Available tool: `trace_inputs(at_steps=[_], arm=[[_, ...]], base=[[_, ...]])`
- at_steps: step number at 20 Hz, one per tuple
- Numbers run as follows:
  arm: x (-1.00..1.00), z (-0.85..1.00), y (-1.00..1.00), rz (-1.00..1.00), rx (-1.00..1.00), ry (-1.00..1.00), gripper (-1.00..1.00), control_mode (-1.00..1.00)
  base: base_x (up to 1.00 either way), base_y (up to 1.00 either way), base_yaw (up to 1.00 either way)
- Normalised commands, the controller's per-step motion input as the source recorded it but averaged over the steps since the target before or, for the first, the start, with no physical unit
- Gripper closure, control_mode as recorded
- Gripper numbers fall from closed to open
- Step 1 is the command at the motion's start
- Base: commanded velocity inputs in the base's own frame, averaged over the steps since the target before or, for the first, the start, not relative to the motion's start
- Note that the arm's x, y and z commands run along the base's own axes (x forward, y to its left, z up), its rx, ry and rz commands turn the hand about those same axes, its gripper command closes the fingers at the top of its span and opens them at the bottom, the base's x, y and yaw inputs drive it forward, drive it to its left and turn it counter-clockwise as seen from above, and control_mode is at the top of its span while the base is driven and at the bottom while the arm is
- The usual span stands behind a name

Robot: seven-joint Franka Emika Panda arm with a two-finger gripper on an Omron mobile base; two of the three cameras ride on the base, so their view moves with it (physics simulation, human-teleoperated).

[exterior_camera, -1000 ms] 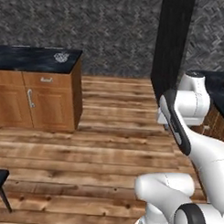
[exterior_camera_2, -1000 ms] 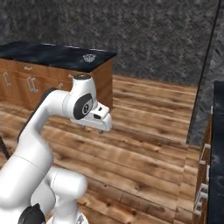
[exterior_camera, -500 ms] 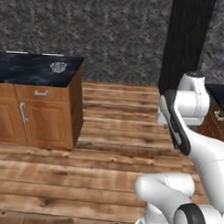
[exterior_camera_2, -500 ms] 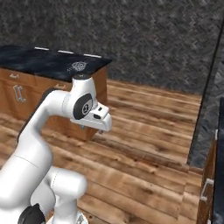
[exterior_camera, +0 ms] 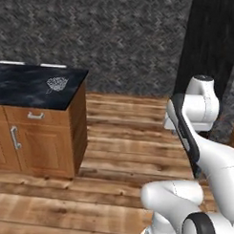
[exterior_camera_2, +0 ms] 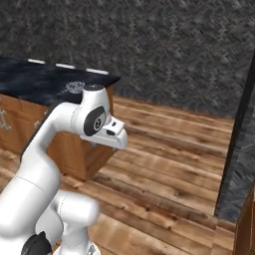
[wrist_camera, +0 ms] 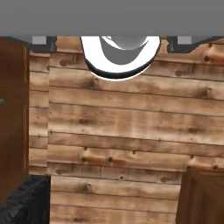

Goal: Pick the strainer and bowl and place them in the sink. Then turn on the water.

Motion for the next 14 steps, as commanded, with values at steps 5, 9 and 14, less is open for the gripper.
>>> trace_inputs(at_steps=[5,9,14], arm=[[0.0,0.0,0.0,0.0,0.0,0.0,-1.0,1.0],[0.0,0.0,0.0,0.0,0.0,0.0,-1.0,1.0],[0.0,0.0,0.0,0.0,0.0,0.0,-1.0,1.0]], base=[[1.0,0.2,0.01],[1.0,0.24,0.0],[1.0,0.32,0.0]])
